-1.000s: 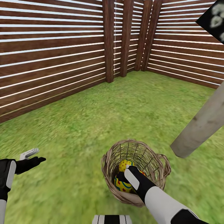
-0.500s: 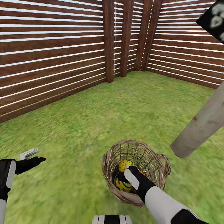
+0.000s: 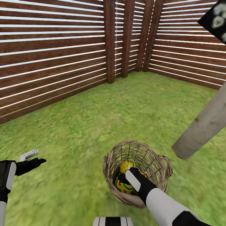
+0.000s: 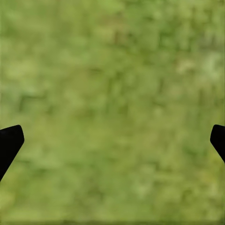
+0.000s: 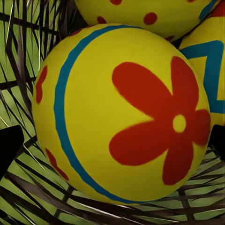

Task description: Take the three Easter eggs out of the wicker basket on the lawn in the garden, then place them on the lawn next to a single tree (choose any tree) so that all three eggs are next to the same tree and none are left in the basket.

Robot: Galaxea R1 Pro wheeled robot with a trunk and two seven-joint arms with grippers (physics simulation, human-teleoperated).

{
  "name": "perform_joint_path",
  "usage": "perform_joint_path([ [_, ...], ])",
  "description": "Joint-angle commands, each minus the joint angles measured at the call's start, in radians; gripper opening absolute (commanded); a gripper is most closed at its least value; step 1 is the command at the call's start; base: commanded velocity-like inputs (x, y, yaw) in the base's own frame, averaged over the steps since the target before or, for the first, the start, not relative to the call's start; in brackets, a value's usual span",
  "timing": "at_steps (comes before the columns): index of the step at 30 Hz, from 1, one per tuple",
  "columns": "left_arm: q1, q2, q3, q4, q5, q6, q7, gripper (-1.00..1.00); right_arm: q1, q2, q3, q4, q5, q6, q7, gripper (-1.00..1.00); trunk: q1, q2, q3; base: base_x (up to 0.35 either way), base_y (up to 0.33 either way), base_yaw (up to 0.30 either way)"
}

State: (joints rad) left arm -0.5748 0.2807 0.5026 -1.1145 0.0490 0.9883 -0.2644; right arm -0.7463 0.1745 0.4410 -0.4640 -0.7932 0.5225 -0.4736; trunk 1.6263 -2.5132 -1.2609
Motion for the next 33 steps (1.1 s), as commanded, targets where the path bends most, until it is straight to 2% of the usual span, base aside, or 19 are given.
perform_joint_path([
  [1,0.0,0.0,0.001,-0.001,0.005,0.006,0.0,1.0,-0.001,0.0,0.004,-0.001,-0.006,0.002,-0.008,1.0,0.0,0.0,-0.001,0.0,0.0,0.0],
  [21,0.0,0.0,0.002,-0.001,0.005,0.006,0.0,1.0,-0.001,0.0,0.004,-0.001,-0.006,-0.01,-0.036,1.0,0.0,0.0,-0.001,0.0,0.0,0.0],
  [25,0.0,0.0,0.002,-0.001,0.005,0.006,0.0,1.0,-0.001,0.0,0.004,-0.001,-0.006,-0.01,-0.037,1.0,0.002,-0.001,-0.016,0.0,0.0,0.0],
  [33,0.0,0.0,0.001,-0.001,0.005,0.006,0.0,1.0,-0.001,0.0,0.004,-0.001,-0.006,-0.011,-0.036,1.0,0.002,-0.001,-0.016,0.0,0.0,0.0],
])
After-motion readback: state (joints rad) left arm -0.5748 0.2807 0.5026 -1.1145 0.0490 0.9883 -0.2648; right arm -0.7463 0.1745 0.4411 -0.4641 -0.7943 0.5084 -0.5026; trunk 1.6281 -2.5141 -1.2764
